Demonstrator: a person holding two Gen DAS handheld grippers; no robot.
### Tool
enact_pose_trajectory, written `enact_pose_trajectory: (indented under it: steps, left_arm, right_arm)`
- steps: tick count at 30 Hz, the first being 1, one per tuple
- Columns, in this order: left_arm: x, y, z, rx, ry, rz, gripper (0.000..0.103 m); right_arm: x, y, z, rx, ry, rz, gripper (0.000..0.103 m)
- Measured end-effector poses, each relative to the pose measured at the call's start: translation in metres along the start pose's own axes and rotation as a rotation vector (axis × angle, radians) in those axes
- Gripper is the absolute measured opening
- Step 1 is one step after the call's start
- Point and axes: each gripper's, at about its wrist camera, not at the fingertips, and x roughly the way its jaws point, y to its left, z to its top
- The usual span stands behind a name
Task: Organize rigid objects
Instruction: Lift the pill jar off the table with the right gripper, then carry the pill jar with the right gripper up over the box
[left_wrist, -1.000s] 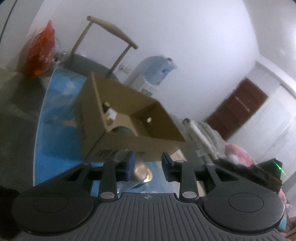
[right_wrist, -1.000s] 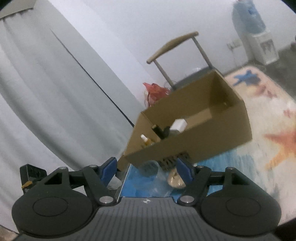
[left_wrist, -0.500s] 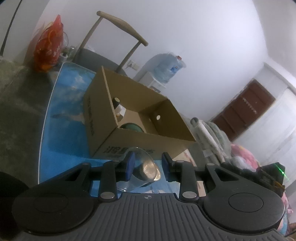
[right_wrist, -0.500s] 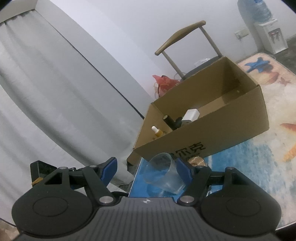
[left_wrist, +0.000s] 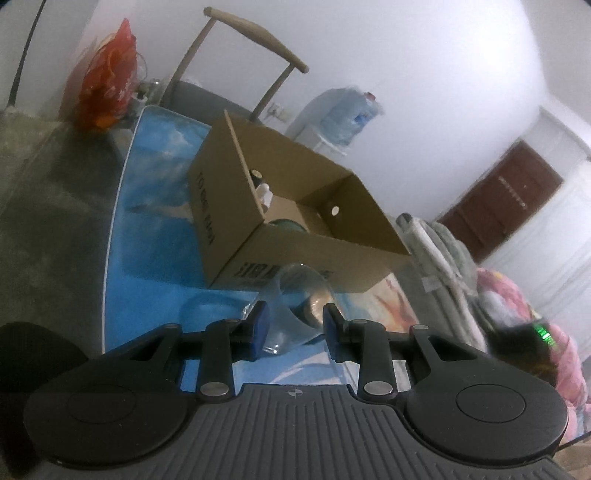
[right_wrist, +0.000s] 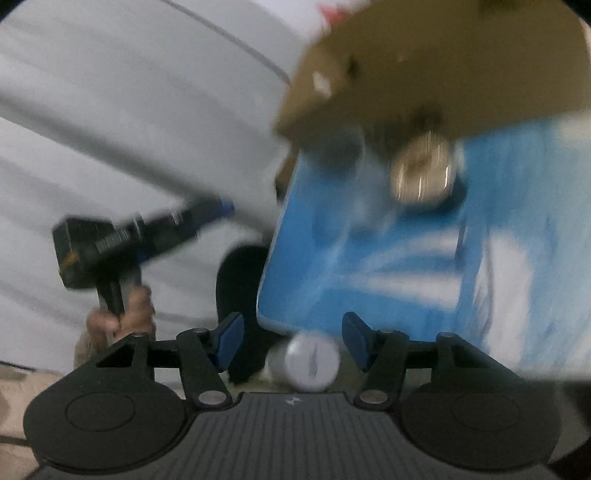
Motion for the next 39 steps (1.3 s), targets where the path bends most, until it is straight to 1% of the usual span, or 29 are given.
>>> enact_pose_trajectory:
  steps: [2, 4, 8, 11, 16, 17, 19, 22, 28, 34, 35, 39]
  left_arm:
    - [0.0, 0.001, -0.001, -0.008, -0.004, -0.006, 0.031]
    - [0.0, 0.002, -0.001, -0.009, -0.005, -0.012, 0.031]
    - [0.0, 0.006, -0.002, -0.015, -0.005, -0.028, 0.031]
    - [-0.001, 0.009, -0.003, -0.019, -0.002, -0.034, 0.031]
    - [-0.001, 0.014, -0.003, -0.03, -0.007, -0.041, 0.031]
    - [-0.002, 0.015, -0.004, -0.031, -0.007, -0.043, 0.031]
    - [-0.002, 0.016, -0.004, -0.032, -0.008, -0.044, 0.032]
    - [-0.003, 0.018, -0.004, -0.035, -0.007, -0.044, 0.032]
    - [-0.005, 0.019, -0.006, -0.038, -0.011, -0.049, 0.032]
    - [-0.009, 0.018, -0.01, -0.035, -0.018, -0.056, 0.033]
    - [-0.01, 0.018, -0.01, -0.036, -0.02, -0.056, 0.033]
    - [-0.012, 0.018, -0.012, -0.036, -0.025, -0.058, 0.033]
  right_arm:
    - [0.015, -0.007, -0.005, 0.047, 0.075, 0.001, 0.062]
    - [0.025, -0.008, -0.011, 0.078, 0.121, 0.005, 0.063]
    - [0.041, -0.012, -0.017, 0.122, 0.161, 0.031, 0.065]
    - [0.047, -0.013, -0.016, 0.148, 0.182, 0.028, 0.066]
    - [0.058, -0.02, -0.008, 0.198, 0.195, 0.045, 0.066]
    - [0.06, -0.021, -0.007, 0.206, 0.198, 0.049, 0.067]
    - [0.062, -0.022, -0.005, 0.204, 0.192, 0.04, 0.069]
    - [0.066, -0.022, -0.002, 0.206, 0.194, 0.035, 0.069]
    - [0.076, -0.023, -0.006, 0.219, 0.226, 0.029, 0.063]
    - [0.074, -0.03, -0.004, 0.253, 0.197, 0.035, 0.062]
    - [0.074, -0.03, -0.004, 0.252, 0.194, 0.036, 0.057]
    - [0.07, -0.027, -0.005, 0.236, 0.187, 0.034, 0.056]
